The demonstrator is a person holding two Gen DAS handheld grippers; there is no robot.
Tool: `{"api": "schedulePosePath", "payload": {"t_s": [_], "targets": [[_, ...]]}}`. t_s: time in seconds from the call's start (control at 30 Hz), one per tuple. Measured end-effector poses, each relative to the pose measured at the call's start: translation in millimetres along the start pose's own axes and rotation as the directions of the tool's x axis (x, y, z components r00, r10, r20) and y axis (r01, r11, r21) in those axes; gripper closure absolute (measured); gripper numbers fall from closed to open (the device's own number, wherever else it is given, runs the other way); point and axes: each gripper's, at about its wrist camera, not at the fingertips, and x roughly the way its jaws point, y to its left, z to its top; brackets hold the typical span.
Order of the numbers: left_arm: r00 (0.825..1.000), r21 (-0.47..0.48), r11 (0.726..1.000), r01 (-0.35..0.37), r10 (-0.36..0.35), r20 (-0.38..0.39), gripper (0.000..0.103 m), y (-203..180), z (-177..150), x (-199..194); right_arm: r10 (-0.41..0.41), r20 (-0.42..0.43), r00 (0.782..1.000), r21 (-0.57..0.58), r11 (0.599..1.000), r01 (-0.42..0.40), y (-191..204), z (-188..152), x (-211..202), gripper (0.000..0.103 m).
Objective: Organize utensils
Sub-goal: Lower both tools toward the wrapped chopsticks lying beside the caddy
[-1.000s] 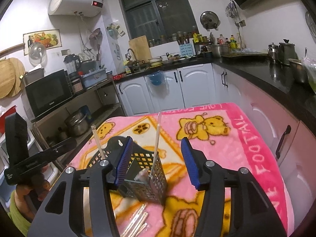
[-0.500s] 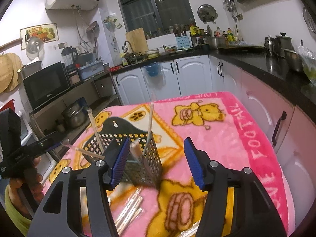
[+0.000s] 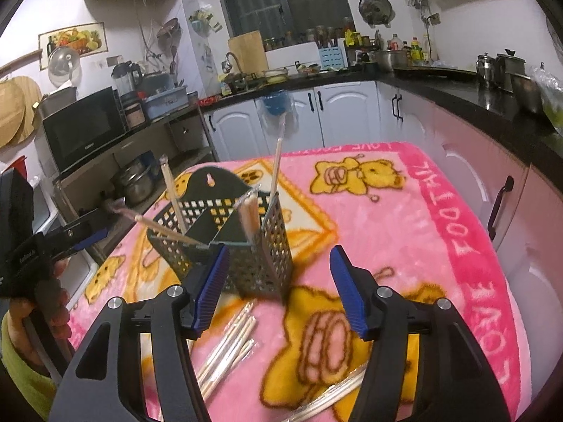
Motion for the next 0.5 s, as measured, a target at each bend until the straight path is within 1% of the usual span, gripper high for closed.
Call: {"api": "schedulePosePath", "payload": {"t_s": [0.5], "targets": [[0.999,0.004,0.999,-0.033,0.033,-0.032,0.011,1.9,-16.4,1.2,0.026,-0.052,0.998,-0.021,0.999,-0.027,13.7,-18.8,7.6,0.046]]}}
